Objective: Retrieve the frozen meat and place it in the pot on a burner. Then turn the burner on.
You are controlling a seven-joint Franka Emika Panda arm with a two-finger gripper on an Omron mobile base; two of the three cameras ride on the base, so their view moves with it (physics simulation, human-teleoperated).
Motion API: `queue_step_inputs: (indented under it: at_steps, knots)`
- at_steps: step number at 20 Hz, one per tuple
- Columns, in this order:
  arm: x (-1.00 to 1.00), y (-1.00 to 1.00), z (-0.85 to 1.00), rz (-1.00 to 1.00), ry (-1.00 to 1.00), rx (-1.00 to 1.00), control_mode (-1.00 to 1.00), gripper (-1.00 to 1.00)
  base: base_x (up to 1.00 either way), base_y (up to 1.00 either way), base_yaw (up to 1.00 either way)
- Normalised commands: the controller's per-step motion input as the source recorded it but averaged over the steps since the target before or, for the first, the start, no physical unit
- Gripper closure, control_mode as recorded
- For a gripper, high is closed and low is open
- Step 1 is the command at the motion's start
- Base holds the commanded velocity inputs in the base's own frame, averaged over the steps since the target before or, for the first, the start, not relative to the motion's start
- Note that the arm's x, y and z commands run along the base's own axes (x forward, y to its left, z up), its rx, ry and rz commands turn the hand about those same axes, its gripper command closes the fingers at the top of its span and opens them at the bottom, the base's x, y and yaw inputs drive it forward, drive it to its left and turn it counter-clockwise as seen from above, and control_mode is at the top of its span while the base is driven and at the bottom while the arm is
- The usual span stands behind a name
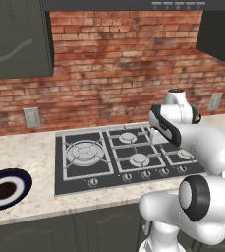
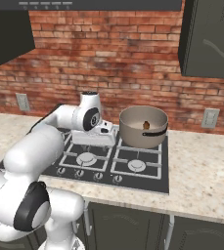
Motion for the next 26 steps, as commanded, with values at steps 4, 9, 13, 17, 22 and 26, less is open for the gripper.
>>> queue_step_inputs:
  at_steps: [4, 9, 13, 17, 22, 26]
  knots:
    - [0.0, 0.0, -0.11, 0.0, 0.0, -0.05, -1.0, -1.0, 0.0, 0.0, 0.0]
    - [0.0, 0.0, -0.04, 0.0, 0.01, -0.03, -1.0, -1.0, 0.0, 0.0, 0.0]
    - [0.0, 0.0, 0.0, 0.0, 0.0, 0.0, -1.0, -1.0, 0.0, 0.0, 0.0]
    - [0.0, 0.0, -0.06, 0.0, 0.02, 0.0, -1.0, -1.0, 0.0, 0.0, 0.0]
    - [0.26, 0.0, -0.24, 0.0, 0.0, 0.05, -1.0, -1.0, 0.0, 0.0, 0.0]
    - [0.19, 0.03, -0.1, 0.0, -0.08, 0.02, -1.0, -1.0, 0.0, 0.0, 0.0]
